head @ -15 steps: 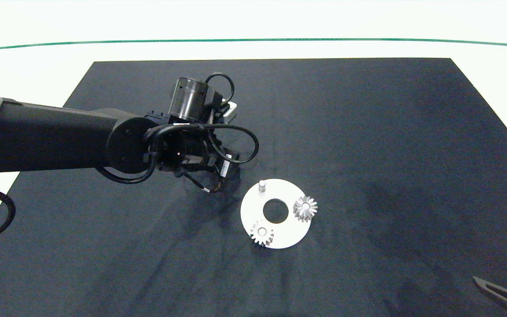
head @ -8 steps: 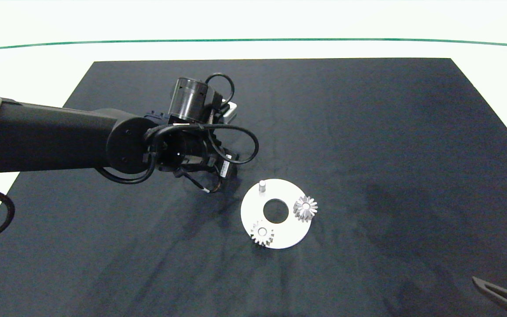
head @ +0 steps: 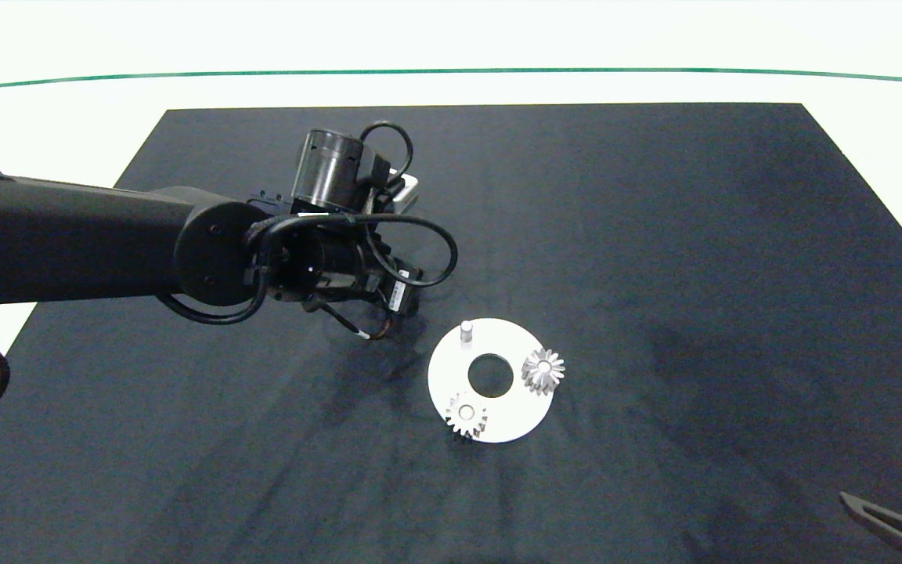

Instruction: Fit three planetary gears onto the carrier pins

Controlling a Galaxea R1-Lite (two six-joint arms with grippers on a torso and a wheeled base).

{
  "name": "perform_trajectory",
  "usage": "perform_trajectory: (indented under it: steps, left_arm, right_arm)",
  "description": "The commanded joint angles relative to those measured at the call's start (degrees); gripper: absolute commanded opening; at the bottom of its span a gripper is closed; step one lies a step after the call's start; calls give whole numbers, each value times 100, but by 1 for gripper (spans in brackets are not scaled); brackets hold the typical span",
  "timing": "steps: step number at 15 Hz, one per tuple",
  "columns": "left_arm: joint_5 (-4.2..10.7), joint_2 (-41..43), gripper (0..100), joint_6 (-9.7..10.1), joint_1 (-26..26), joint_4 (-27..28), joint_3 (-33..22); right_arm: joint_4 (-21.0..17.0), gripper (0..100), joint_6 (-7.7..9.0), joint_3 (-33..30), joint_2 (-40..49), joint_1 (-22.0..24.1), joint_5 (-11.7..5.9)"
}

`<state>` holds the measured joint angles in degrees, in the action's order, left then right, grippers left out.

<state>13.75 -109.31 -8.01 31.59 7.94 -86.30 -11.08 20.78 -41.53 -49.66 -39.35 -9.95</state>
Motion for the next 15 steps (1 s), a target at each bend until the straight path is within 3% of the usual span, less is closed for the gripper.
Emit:
perform_trajectory:
  steps: [1, 3, 5, 9, 15]
  left_arm:
    - [14, 103, 27, -8, 5, -3, 78]
    - [14, 314, 23, 1, 76, 15, 96]
    - [14, 551, 20, 133, 445, 15, 245]
    - [14, 551, 19, 133, 1113, -3, 421]
    - [14, 490, 19, 107, 1157, -11, 430]
  right_arm:
    - [1, 100, 13, 14, -17, -2, -7]
    - [1, 100, 13, 14, 1, -2, -7]
    - [1, 100, 13, 14, -26, -2, -7]
    - [1, 100, 13, 14, 27, -2, -7]
    - [1, 100, 22, 14, 27, -2, -7]
